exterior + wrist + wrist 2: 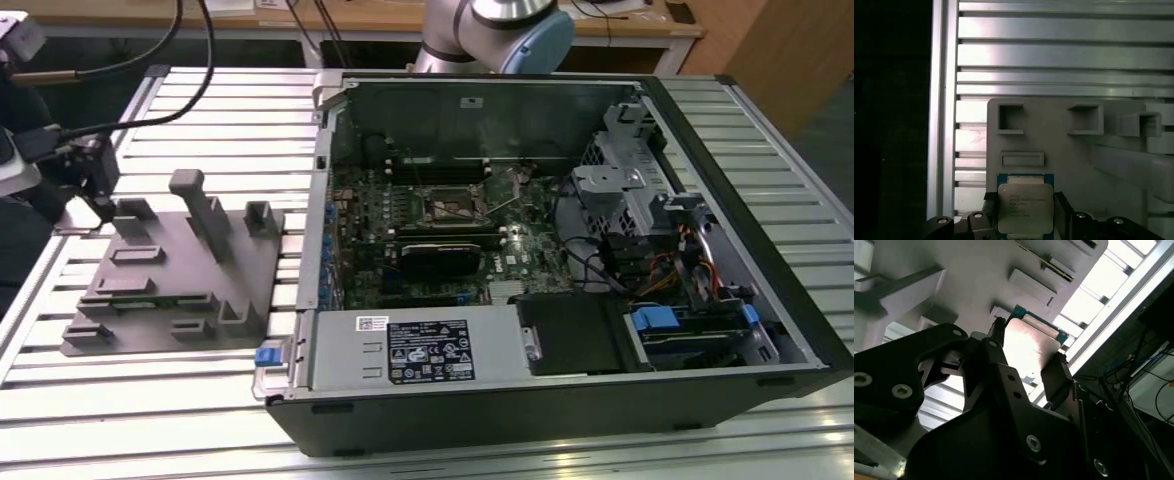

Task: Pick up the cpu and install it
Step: 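Pick up the cpu and move it towards the insertion slot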

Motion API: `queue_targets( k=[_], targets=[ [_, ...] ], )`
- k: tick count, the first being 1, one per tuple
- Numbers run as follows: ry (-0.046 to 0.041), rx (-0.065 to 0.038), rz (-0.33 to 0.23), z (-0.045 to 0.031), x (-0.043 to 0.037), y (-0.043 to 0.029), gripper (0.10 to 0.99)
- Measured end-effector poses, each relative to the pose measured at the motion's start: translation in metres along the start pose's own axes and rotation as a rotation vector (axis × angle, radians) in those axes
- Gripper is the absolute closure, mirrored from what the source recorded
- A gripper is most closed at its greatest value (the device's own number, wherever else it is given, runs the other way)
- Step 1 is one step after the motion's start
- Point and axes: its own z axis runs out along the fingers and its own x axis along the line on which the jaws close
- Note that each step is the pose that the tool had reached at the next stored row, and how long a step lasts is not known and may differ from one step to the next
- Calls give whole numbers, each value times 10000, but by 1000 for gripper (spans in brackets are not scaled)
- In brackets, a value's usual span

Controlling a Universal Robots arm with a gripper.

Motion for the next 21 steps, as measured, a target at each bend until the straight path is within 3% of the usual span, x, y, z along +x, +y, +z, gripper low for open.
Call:
queue_targets(
  k=[21],
  targets=[
    [-2,-1,0,-953,-6,46,545]
  ],
)
